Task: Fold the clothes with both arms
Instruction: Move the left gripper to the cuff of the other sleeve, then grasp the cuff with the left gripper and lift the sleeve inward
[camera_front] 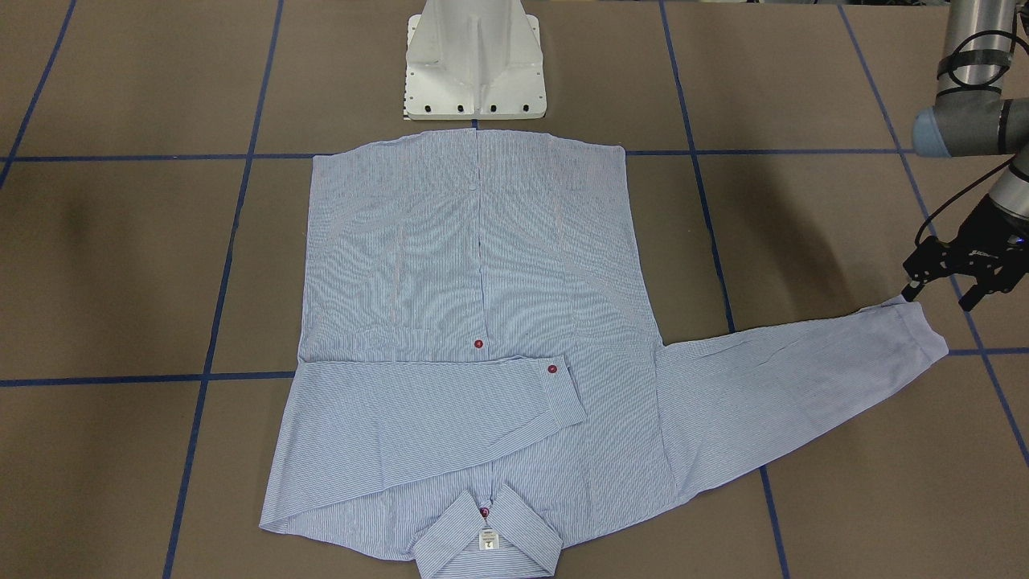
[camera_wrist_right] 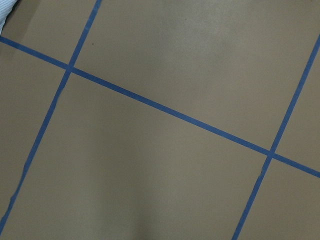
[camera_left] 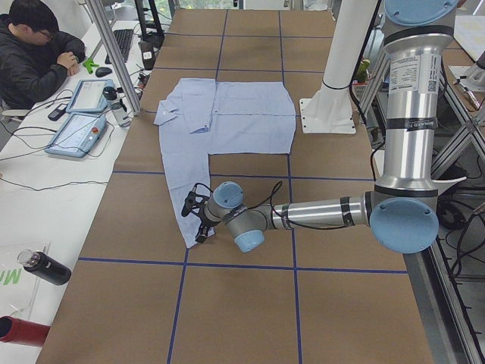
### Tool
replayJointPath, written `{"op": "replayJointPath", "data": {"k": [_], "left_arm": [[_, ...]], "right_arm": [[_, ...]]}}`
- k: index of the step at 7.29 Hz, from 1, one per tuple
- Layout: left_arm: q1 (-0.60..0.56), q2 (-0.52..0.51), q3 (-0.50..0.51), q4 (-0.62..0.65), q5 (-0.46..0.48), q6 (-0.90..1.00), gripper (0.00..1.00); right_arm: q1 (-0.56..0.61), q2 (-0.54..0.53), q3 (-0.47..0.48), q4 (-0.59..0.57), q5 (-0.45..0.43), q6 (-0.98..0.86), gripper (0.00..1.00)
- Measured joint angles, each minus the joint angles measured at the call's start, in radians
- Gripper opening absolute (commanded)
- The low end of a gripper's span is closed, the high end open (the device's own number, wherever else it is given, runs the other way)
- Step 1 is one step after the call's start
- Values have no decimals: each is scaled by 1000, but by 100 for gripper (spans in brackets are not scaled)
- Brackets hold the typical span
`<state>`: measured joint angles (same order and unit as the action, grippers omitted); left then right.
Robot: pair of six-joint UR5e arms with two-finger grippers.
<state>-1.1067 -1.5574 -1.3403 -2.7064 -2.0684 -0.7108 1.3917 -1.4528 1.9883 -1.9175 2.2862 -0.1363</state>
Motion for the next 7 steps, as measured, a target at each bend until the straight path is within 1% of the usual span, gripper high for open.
{"op": "replayJointPath", "data": {"k": [2,3,4,5,6,7], "left_arm": [[35,-25,44,-20,20,-16,99],[48,-31,56,-24,28,-17,89],[59,-34,67,-26,31,-17,71],[67,-34,75,-30,31,-17,61],[72,-34,81,-35,31,-16,46],[75,-32,83,-37,29,-14,23]], "right_arm": [[1,-1,1,0,0,-2,100],[1,-2,1,0,-1,-3,100],[1,-2,1,0,-1,-3,100],[1,-3,1,0,-1,-3,100],[1,-3,1,0,-1,-3,100],[1,-3,1,0,-1,-2,100]]}}
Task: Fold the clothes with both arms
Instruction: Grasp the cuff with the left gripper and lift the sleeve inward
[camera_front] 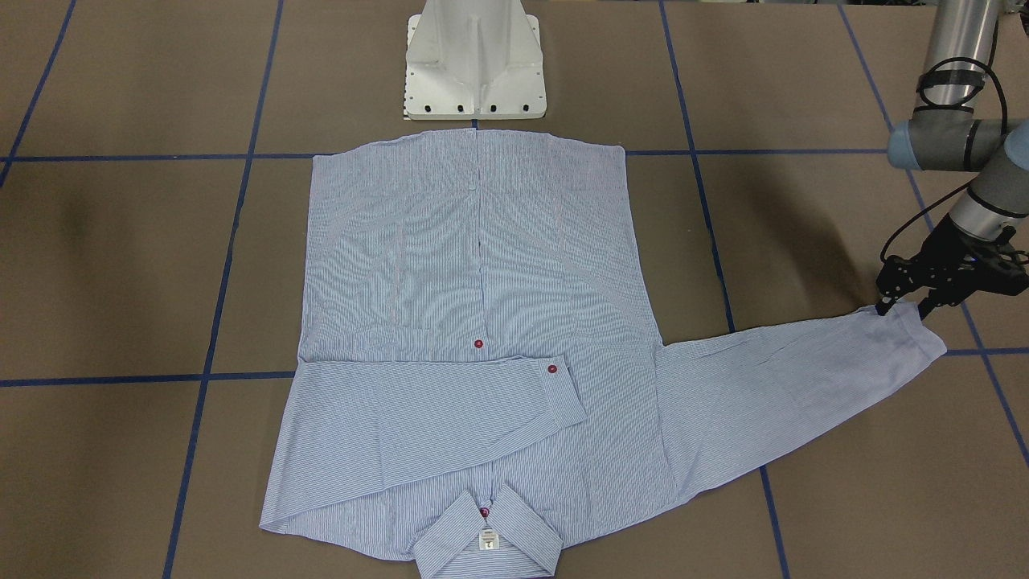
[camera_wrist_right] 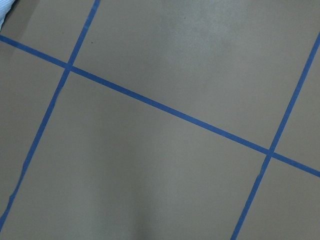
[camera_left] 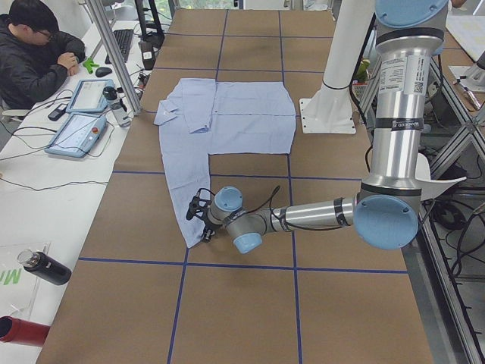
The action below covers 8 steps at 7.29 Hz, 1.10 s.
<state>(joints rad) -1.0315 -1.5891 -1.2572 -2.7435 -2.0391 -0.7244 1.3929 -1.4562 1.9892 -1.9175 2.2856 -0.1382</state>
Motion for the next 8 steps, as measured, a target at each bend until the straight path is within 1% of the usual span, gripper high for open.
{"op": "replayJointPath", "data": {"k": [1,4,6,7,8], "left_arm": [[1,3,-1,-1,-1,4,0],[-2,8,-18,1,-16,8,0],[-8,8,-71,26,-77,7,0],[-11,3,-128,87,-99,3,0],[-12,-2,-227,210,-108,0,0]], "right_arm": [[0,-1,0,0,0,1,100],[0,-1,0,0,1,3,100],[0,-1,0,0,1,3,100],[0,-1,0,0,1,4,100],[0,-1,1,0,0,4,100]]}}
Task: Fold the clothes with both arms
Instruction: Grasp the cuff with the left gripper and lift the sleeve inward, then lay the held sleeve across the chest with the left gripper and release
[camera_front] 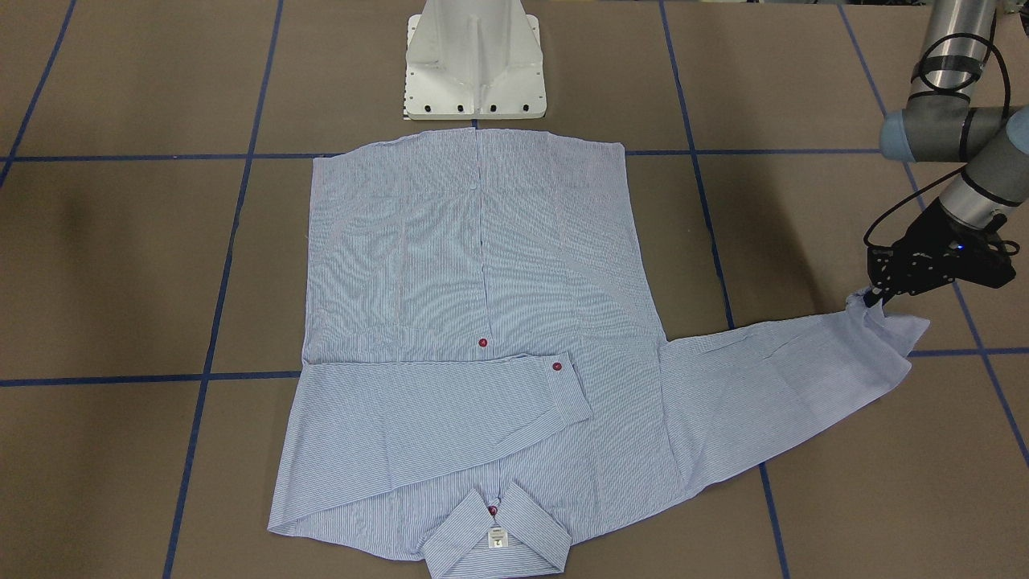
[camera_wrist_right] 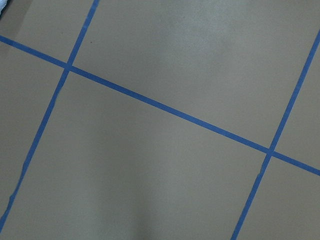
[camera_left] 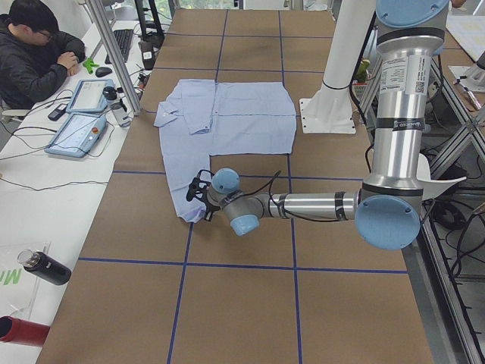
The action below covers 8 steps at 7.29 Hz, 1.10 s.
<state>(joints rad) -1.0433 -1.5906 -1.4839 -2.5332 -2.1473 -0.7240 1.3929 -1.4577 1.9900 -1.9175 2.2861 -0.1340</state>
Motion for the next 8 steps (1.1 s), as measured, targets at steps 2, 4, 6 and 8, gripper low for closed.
{"op": "replayJointPath", "data": {"k": [2,4,6,8], "left_arm": [[0,-67,-241,376,-1,-5,0],[4,-263,-374,771,10,-10,0],[60,-479,-406,1075,53,-49,0],[180,-641,-354,1162,107,-219,0]], "right_arm": [[0,-2,0,0,0,0,100],[0,-2,0,0,0,1,100],[0,-2,1,0,0,1,100],[0,-2,0,0,0,1,100]]}}
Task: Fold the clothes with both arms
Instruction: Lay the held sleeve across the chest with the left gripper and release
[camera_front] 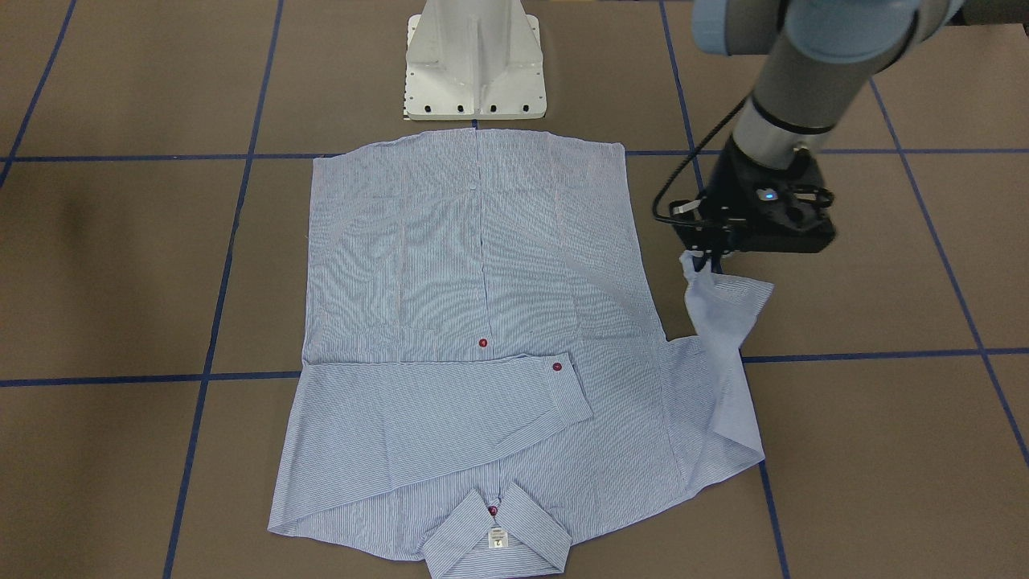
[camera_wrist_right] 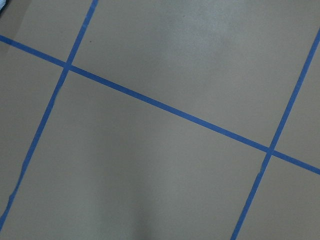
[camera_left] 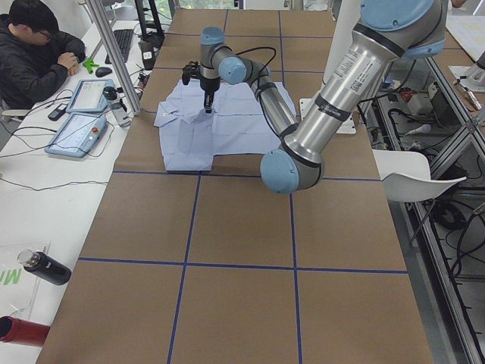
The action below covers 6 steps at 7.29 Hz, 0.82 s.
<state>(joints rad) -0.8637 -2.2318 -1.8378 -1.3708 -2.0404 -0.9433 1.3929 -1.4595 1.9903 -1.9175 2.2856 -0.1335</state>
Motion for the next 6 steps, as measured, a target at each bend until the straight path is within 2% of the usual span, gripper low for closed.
{"op": "replayJointPath", "data": {"k": [3,6], "left_arm": [[99,-246,232,4,80,-204,0],[114,-331,330,-44,102,-284,0]], "right_arm": [[0,1,-1,0,0,0,100],[-1,1,-3,0,0,1,100]]}}
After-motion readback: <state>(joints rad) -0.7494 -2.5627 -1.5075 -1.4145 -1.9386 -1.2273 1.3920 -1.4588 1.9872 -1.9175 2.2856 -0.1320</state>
